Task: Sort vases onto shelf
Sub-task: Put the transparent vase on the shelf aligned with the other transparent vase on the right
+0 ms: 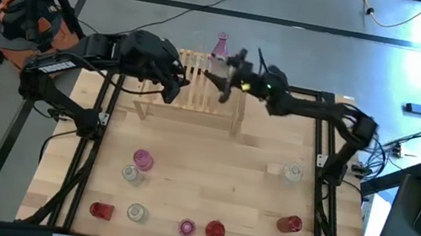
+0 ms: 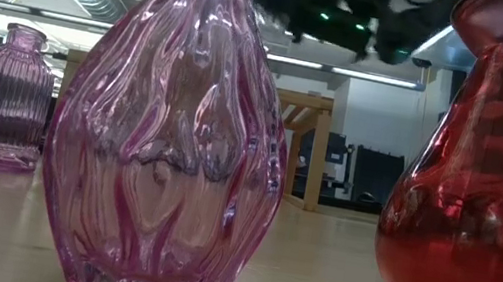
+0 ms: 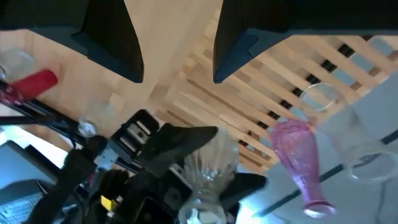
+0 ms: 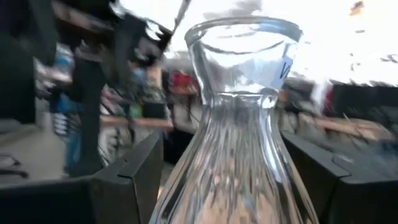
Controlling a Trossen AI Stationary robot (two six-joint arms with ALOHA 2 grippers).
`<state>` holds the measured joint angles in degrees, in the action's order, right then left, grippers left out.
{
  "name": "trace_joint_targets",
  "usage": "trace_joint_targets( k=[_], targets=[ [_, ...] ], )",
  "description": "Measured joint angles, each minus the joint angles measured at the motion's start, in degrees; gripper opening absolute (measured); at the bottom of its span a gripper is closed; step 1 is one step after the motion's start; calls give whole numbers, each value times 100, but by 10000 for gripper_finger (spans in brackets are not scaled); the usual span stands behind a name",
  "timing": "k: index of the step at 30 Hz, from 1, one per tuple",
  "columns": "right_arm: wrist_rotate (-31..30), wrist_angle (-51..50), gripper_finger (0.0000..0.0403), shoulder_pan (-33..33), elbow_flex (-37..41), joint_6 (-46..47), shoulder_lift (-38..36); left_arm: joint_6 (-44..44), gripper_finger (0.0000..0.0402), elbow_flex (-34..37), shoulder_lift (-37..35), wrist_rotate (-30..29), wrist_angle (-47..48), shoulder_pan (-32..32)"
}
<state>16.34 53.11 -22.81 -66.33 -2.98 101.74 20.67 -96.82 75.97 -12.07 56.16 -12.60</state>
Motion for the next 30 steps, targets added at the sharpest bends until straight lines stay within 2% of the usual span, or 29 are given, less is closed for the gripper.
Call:
trace_joint_targets(
  k=[3,8,12,24,30],
  targets=[
    [511,40,242,102,-884,4,645,48,186,0,-26,-165,9,-2],
    [745,-21,242,145,-1836,77,1447,199,185,0,-46,-287,13,-2],
    [485,184,242,76,-1833,321,1658,289,185,0,-104,-441,41,-2],
    [-406,-81,242,155,-1792,796,1851,142,185,0,-147,-675,61,-2],
    [-328,-302,242,230,-1807,978,1851,294,186,0,-147,-877,141,-104]
  ],
)
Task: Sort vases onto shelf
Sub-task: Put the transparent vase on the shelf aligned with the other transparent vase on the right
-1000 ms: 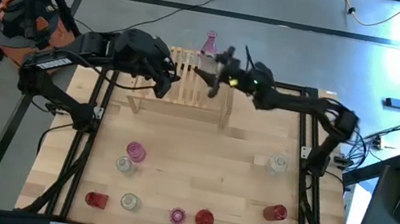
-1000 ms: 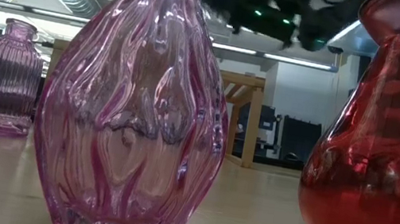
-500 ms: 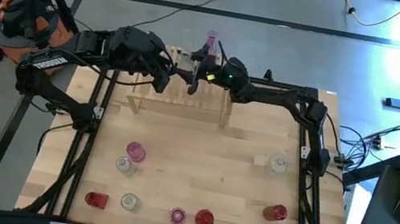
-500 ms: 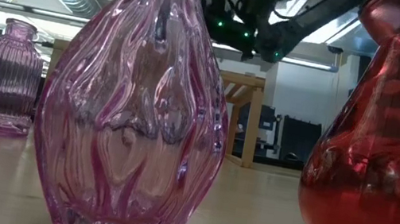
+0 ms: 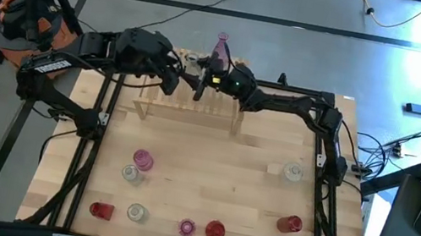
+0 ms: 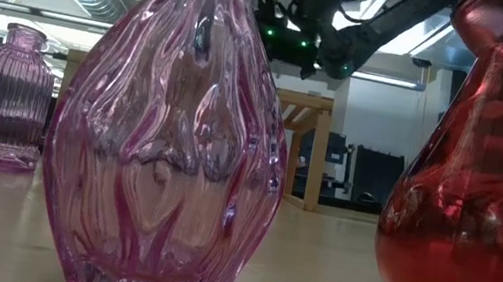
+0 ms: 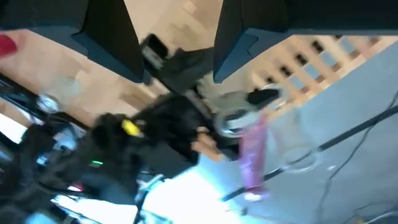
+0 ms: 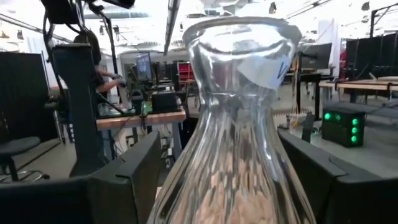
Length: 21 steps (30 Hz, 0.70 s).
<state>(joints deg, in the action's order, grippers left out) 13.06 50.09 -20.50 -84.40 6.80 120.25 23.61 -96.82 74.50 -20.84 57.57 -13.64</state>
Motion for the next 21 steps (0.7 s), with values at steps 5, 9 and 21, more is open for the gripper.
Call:
trace_joint_targets(
  k=[5,9,21],
  targets=[
    [-1,27,242,125,-2,-115,0,155,186,0,93,-18,87,-502],
    [-46,2,242,186,-2,-237,0,76,186,0,265,576,70,-1012],
    [-199,-35,242,174,-2,-304,0,304,186,0,583,2296,-166,-1802]
  ],
)
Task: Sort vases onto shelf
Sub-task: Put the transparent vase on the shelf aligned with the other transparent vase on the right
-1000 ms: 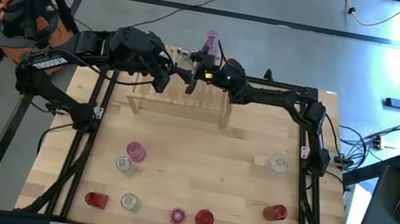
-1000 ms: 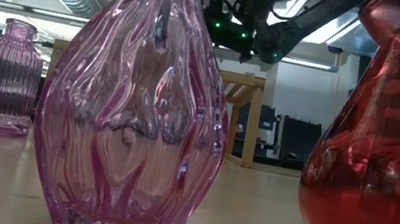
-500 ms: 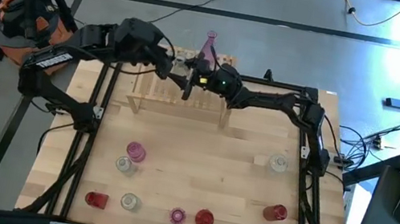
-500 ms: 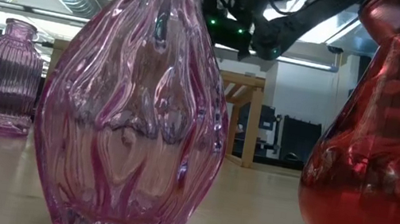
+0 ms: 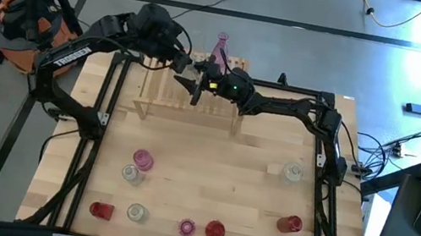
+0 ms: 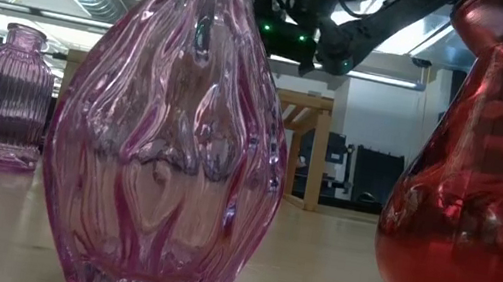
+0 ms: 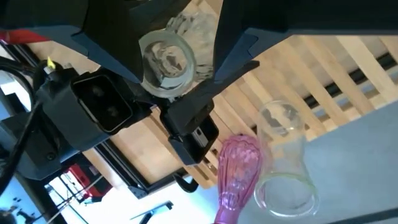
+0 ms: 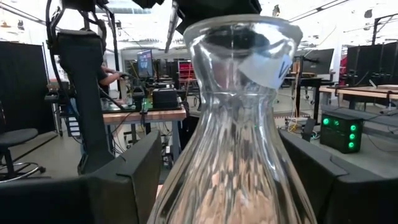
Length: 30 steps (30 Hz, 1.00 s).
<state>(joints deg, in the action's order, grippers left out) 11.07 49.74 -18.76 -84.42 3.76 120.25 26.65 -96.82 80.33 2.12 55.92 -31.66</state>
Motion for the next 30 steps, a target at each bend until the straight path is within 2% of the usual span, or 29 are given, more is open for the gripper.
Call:
trace_joint_targets(
  k=[11,18,21,25,26,28,30],
  targets=[
    [-10,10,242,0,0,-78,0,169,186,-2,18,-45,233,4],
    [49,-31,242,11,6,-115,0,193,178,-13,177,140,234,11],
    [48,-115,242,39,17,-159,2,157,145,-22,360,383,337,15],
    [43,-252,242,43,22,-276,4,-7,56,-25,540,566,403,63],
    [62,-225,225,35,11,-280,4,-84,31,-7,556,534,479,72],
    [104,-234,107,48,5,-341,-21,-123,15,5,597,308,490,65],
    [105,-161,96,48,-11,-386,-11,-138,14,15,557,157,545,79]
  ],
)
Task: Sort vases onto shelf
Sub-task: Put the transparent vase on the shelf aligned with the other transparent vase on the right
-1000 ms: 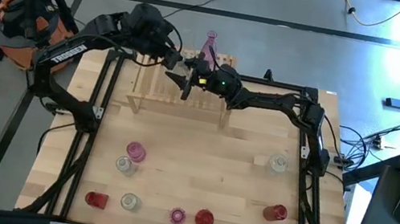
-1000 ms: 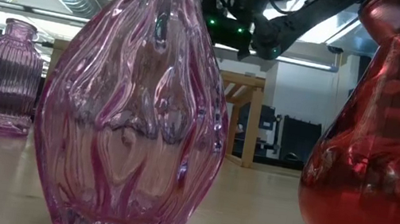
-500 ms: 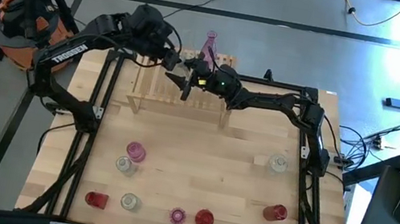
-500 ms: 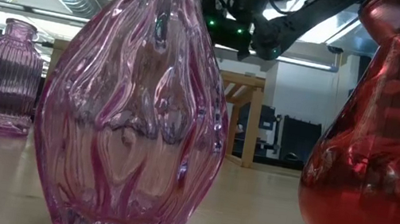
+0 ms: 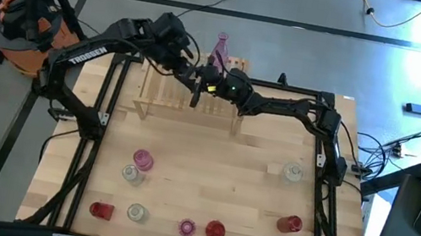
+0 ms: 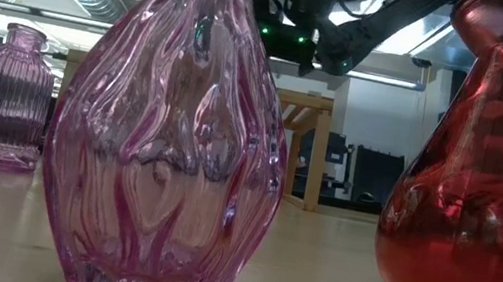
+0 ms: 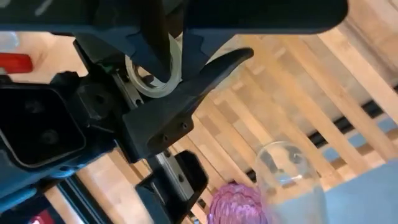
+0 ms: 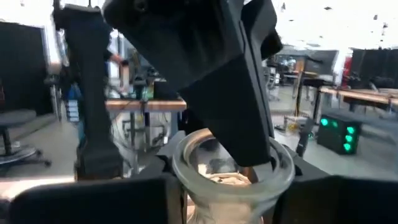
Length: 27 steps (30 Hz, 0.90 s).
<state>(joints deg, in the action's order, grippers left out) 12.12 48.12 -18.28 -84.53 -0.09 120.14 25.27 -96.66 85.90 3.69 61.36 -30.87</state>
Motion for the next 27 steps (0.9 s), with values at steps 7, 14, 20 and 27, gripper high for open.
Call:
trace_joint_targets(
  k=[7,14,20,27],
  targets=[
    [36,-181,96,-4,-93,-138,-13,-146,7,-15,-38,28,-46,-110],
    [36,-275,98,-13,-225,-377,-11,-253,7,-17,-58,83,-52,-163],
    [358,-485,193,-11,-475,-449,-9,-398,6,-20,-122,306,107,-323],
    [529,-1056,244,-22,-830,-621,-10,-566,6,-15,-122,630,105,-645]
  ],
)
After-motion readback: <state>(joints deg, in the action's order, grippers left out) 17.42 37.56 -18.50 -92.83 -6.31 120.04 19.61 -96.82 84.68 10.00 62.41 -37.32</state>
